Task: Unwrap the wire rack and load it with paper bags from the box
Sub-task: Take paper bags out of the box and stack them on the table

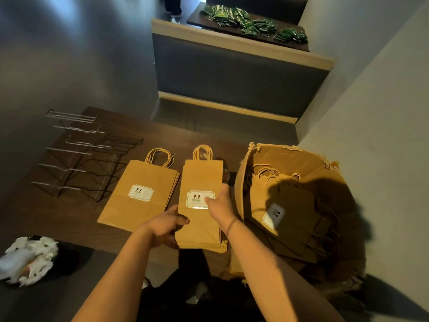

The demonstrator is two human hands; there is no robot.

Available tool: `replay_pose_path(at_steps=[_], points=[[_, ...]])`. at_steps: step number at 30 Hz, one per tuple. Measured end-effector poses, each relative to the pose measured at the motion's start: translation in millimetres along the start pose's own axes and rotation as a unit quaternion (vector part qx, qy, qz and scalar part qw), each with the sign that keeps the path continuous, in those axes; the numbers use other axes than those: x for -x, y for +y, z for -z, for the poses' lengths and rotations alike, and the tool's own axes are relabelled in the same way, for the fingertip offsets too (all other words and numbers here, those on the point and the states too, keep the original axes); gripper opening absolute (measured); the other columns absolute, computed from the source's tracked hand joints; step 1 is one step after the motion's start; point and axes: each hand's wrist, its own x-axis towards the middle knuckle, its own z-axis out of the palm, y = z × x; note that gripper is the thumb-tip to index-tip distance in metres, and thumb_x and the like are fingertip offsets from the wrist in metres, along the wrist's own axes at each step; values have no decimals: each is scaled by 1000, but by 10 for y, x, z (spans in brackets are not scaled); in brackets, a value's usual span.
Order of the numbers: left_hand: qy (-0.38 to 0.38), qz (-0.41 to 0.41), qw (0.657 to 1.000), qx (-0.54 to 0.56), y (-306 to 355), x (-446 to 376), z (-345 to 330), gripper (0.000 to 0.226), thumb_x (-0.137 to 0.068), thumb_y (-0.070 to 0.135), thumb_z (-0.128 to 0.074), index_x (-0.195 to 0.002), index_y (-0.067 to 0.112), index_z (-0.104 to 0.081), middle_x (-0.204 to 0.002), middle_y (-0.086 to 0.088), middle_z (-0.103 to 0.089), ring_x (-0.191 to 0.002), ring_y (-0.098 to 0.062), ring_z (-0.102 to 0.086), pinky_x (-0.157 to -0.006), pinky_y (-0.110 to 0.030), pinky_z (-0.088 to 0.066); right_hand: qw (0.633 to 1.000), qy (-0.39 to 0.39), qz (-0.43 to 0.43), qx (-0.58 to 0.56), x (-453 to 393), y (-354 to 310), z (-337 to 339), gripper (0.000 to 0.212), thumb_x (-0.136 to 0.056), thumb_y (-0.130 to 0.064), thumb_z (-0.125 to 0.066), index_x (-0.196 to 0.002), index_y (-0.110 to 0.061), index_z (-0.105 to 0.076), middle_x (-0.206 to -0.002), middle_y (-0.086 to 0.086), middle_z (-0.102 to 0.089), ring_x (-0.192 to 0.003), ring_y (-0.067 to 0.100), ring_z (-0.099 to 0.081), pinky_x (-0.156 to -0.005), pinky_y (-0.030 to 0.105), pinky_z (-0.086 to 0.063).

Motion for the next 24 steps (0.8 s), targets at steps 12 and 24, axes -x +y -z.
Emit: replay_pose_path(at_steps=[12,24], points=[[56,-26,997,-56,-827,-1240,-25,79,-77,15,-63,-149,36,-41,-142,-12,-60,-122,-28,-62,-108,-47,-49,952,66,-131,268,-194,567,-277,94,-97,-37,-60,-162,-16,4,-168,9,-10,-150,29,-29,-121,38,-31],[72,-32,989,-129,-836,-1389,-335,73,-80,39,-64,-150,30,-45,-134,-4,-65,-115,-22,-63,-99,-44,-54,972,-85,73,208,29,-5,-158,46,-96,-20,-62,-140,-22,-50,-133,1,-55,-126,20,-52,-100,30,-42]])
